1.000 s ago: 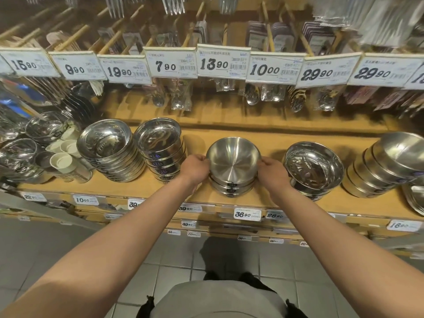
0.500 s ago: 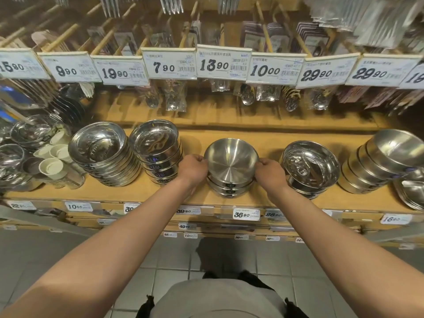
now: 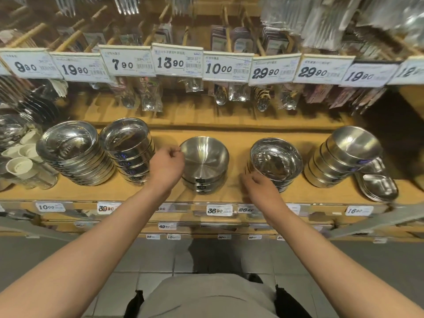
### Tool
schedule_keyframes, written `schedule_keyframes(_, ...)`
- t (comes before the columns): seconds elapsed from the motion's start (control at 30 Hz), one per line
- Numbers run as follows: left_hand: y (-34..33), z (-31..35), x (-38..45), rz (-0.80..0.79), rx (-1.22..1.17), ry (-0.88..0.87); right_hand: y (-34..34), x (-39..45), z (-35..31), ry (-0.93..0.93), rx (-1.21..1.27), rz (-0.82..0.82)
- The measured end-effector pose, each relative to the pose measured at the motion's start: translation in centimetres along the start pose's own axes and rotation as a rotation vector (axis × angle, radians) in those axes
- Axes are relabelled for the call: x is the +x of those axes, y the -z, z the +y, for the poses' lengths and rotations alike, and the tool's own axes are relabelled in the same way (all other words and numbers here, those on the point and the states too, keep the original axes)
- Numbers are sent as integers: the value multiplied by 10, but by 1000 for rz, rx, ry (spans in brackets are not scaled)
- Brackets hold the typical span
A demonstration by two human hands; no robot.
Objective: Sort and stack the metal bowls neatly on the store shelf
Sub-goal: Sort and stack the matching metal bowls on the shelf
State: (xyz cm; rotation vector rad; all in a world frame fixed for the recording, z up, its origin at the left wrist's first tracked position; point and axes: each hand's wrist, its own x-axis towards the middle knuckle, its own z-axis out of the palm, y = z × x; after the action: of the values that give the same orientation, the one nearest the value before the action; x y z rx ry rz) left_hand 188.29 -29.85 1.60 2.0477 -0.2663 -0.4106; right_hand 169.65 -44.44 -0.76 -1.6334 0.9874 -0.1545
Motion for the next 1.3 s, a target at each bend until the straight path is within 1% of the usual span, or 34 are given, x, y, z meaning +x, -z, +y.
schedule_keyframes(0.1,-31,20,-26,-15,-15,-69,39,-16,24,-90,-2,-85)
schedule_keyframes(0.17,-58,29,-43,-77,20,-83,72,-20,40,-159,-16,-104)
schedule_keyframes(0.2,-73,31,-50,-126,25,-63,90,-20,48,-183,-3,-101)
schedule_keyframes(0.23,-88,32,-56,-192,-11,-13,108,-18,53,-196,19,-89)
schedule_keyframes(0.3,-117,34,-65,-297,-165,146,138,-7,58,-219,102,-9)
schedule_keyframes(0.37,-141,34,-70,-306,-272,273,158,7,57,-246,216,67)
schedule_keyframes(0.4,-150,34,-72,-305,-296,303,163,14,54,-247,254,65)
schedule_keyframes(0.47,-163,37,-74,-313,-352,345,166,27,47,-243,293,20)
schedule_keyframes(0.57,-176,43,-71,-337,-437,441,159,42,40,-241,282,-60)
schedule_keyframes(0.67,-183,47,-68,-319,-468,428,146,45,34,-217,348,-170)
schedule_keyframes(0.8,-187,42,-66,-310,-468,410,140,50,36,-179,391,-161)
schedule_keyframes(0.9,-190,43,-65,-291,-475,405,142,55,38,-199,452,-158)
schedule_keyframes(1.07,-198,49,-61,-273,-484,396,146,57,33,-178,467,-191)
schedule_keyframes(1.17,-199,51,-59,-284,-492,398,150,57,34,-194,465,-168)
schedule_keyframes(1.23,-198,48,-63,-263,-520,427,153,55,46,-222,463,-152)
schedule_keyframes(1.3,-198,36,-76,-205,-553,507,160,48,71,-241,450,-163)
